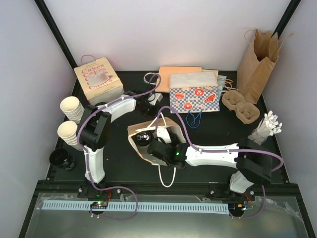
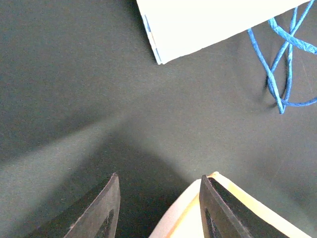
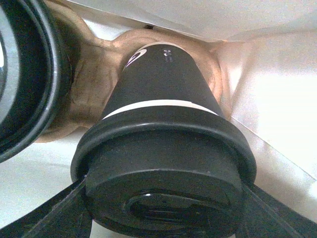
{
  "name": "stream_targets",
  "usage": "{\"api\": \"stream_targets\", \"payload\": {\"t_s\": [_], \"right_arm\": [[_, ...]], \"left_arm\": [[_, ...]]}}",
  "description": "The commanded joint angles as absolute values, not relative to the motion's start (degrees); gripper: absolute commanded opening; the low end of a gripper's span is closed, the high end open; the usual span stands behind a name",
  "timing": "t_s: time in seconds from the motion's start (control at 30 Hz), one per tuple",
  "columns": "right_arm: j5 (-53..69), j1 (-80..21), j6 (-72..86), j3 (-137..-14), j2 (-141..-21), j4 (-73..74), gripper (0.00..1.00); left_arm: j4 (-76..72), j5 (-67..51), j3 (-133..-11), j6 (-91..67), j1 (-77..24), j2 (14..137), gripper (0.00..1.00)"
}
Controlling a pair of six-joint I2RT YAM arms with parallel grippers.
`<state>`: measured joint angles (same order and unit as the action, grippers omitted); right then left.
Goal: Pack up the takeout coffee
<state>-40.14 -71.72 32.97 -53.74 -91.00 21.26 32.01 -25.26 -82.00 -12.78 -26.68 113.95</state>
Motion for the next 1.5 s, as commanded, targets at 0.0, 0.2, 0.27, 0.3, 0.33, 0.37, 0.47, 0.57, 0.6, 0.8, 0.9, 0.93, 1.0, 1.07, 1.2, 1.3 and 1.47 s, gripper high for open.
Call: {"api": "stream_targets", "payload": {"t_s": [0.0, 0.2, 0.27, 0.3, 0.33, 0.37, 0.47, 0.57, 0.6, 0.8, 0.9, 0.93, 1.0, 1.07, 1.2, 1.3, 1.47], "right_arm": [[-37.2, -71.5, 36.1, -51.1, -91.6, 25.2, 0.64], [-38.2, -71.5, 36.1, -49.5, -89.9, 25.4, 0.64], [-39.0, -71.4, 35.2, -50.3, -89.1, 25.9, 0.64], [-39.4, -71.4, 34.6, -50.9, -88.8, 25.9, 0.64], [-39.6, -71.2, 33.7, -51.6, -88.5, 25.7, 0.64], [-39.5, -70.8, 32.5, -52.4, -88.3, 25.6, 0.64], [-37.9, -69.0, 29.5, -55.0, -87.9, 25.2, 0.64], [-34.1, -66.4, 27.1, -57.8, -88.1, 26.1, 0.64], [-33.0, -65.7, 26.6, -59.0, -88.5, 27.2, 0.64], [-27.4, -62.6, 25.5, -68.0, -92.4, 39.1, 0.64], [-24.7, -61.0, 25.0, -71.4, -94.5, 43.9, 0.65], [-23.8, -60.5, 24.9, -72.3, -95.1, 45.0, 0.65], [-22.5, -59.6, 24.6, -74.0, -96.4, 47.2, 0.65], [-21.9, -58.9, 24.3, -76.0, -97.3, 48.8, 0.65], [-22.5, -58.0, 23.1, -79.5, -98.7, 51.4, 0.66], [-22.8, -57.2, 22.3, -83.2, -100.2, 54.9, 0.66], [-22.3, -56.6, 22.1, -86.0, -101.6, 60.2, 0.66]], "left_arm": [[34.2, -27.2, -81.1, -11.4, -29.1, 111.7, 0.47], [34.3, -27.1, -79.9, -11.2, -31.0, 110.2, 0.47], [34.3, -26.8, -79.5, -11.2, -31.8, 109.8, 0.47], [34.3, -26.5, -79.2, -11.1, -32.1, 109.6, 0.47], [34.3, -26.2, -79.0, -11.1, -32.4, 109.4, 0.46], [34.2, -26.0, -78.7, -11.1, -32.6, 109.2, 0.46], [33.9, -25.9, -77.9, -11.2, -33.0, 109.1, 0.47], [33.4, -26.2, -77.1, -11.4, -33.1, 109.1, 0.46], [33.1, -26.4, -76.8, -11.5, -33.1, 109.1, 0.46], [31.9, -27.4, -75.9, -12.4, -33.1, 109.3, 0.46], [31.0, -28.7, -75.7, -12.9, -33.1, 109.6, 0.46], [30.7, -29.1, -75.6, -13.1, -33.1, 109.7, 0.46], [30.1, -30.0, -75.4, -13.1, -33.1, 109.8, 0.46], [29.8, -30.2, -75.1, -13.2, -33.1, 109.8, 0.46], [29.0, -31.0, -74.4, -13.5, -33.1, 109.8, 0.46], [28.1, -33.0, -73.7, -14.1, -33.1, 109.6, 0.46], [24.5, -37.0, -70.8, -16.3, -33.4, 108.3, 0.46]]}}
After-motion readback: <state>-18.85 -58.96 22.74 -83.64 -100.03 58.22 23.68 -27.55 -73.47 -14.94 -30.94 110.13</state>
